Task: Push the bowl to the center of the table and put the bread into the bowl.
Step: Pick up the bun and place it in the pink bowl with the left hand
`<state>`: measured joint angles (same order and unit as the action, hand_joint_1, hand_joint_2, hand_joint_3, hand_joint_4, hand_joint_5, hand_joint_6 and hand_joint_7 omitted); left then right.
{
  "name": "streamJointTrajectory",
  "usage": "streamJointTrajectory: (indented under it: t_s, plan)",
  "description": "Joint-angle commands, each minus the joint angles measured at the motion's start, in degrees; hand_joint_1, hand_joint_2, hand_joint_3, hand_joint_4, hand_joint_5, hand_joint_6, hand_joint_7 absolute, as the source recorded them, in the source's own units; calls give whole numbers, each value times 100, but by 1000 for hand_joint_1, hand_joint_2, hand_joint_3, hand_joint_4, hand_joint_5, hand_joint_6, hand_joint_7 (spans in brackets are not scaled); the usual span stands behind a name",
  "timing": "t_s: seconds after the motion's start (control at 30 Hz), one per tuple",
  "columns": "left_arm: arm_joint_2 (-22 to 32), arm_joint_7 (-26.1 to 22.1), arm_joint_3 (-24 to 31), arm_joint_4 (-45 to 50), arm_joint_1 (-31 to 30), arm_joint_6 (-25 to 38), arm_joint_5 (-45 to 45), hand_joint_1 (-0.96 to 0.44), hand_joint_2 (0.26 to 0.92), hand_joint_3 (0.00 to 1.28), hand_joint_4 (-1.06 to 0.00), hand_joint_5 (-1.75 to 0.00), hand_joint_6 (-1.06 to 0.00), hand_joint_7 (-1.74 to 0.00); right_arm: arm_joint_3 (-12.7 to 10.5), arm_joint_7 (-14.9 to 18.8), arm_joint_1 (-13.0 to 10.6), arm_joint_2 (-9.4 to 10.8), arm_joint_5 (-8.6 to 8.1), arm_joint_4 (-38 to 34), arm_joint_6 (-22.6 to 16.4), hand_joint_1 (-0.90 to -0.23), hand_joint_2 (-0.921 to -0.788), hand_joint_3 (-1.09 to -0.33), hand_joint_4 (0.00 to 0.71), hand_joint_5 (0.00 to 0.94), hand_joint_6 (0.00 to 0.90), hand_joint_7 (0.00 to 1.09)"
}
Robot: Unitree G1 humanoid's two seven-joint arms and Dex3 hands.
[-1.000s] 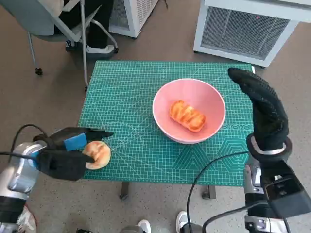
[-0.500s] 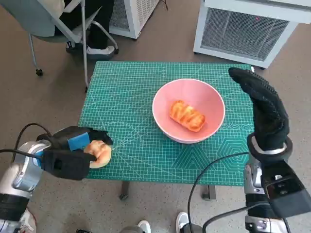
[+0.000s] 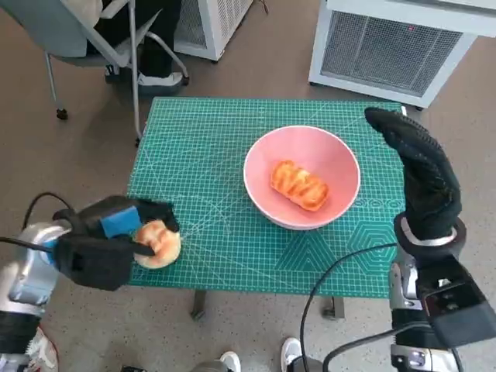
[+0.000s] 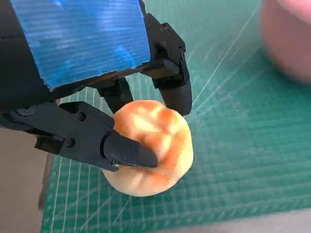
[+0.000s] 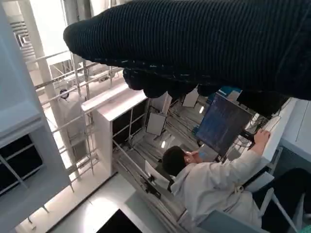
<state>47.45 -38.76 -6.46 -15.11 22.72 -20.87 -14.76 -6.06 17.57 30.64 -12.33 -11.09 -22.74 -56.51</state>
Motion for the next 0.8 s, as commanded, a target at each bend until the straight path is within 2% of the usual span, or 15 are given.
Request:
streamJointTrajectory:
  t_s: [0.03, 0.27, 0.4, 0.57, 0.8]
  plan:
    - [7, 192, 395, 464, 531, -21, 290, 2, 920, 78, -660, -1193, -631, -1162, -1, 50, 26, -5, -32, -115, 41, -562, -921, -808, 266, 6, -1, 659]
    - [-614, 812, 425, 539, 1408, -105, 249, 1, 920, 95, -626, -1218, -626, -1181, 1, 71, 132, 4, -52, -260, 19, -559, -921, -808, 264, 4, -1, 657]
    - [-1163, 1091, 166, -5, 2127, -381, 176, 1, 921, 92, -624, -1209, -633, -1186, 2, 85, 187, 27, -75, -355, -9, -553, -921, -807, 263, 4, -1, 655]
    - [-1733, 1165, -168, -791, 2868, -732, 112, 1, 920, 77, -640, -1182, -650, -1183, 4, 78, 226, 58, -65, -427, -42, -549, -921, -806, 264, 5, -1, 653]
    - [-2504, 1535, -766, -2250, 3852, -1130, -465, 2, 920, 65, -669, -1139, -648, -1197, -3, 48, 278, 110, -40, -538, -90, -540, -921, -804, 265, 5, -1, 654]
